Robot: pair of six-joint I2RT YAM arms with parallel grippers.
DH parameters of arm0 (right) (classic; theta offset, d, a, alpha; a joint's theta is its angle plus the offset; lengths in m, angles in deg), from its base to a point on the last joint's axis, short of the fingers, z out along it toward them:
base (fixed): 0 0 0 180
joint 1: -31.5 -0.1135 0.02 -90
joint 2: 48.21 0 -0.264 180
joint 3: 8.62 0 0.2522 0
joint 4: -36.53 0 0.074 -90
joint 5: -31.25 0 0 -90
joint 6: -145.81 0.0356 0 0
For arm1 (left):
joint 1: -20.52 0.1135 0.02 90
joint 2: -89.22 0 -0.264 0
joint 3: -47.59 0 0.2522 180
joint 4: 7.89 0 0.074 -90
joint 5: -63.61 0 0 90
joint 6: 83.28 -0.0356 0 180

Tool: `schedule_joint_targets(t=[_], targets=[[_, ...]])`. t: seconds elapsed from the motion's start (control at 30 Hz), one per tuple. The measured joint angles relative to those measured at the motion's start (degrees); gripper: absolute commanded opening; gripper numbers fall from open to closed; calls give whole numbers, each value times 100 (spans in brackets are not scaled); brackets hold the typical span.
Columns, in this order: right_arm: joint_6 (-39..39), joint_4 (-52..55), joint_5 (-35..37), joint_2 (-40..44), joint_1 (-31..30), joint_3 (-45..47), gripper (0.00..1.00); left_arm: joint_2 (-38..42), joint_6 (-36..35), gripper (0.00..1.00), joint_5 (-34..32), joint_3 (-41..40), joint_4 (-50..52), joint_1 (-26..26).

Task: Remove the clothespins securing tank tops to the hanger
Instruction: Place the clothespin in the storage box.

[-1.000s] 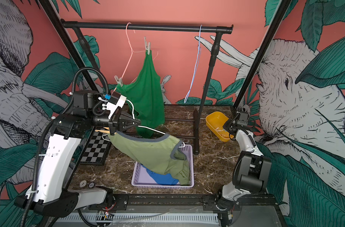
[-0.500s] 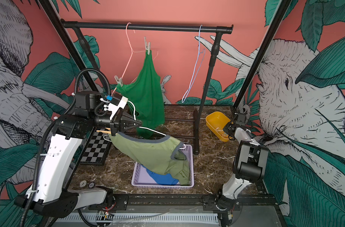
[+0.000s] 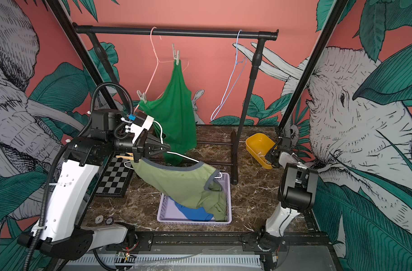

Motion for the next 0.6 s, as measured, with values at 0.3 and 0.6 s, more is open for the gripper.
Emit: schedule_joint_targets(t=[0.3, 0.6], targets=[[2, 17, -17, 811, 0, 111, 47, 0, 20, 4, -13, 13, -68, 0], [44, 251, -872, 3700, -791, 876, 45, -153, 133, 5, 11, 98, -175, -35]])
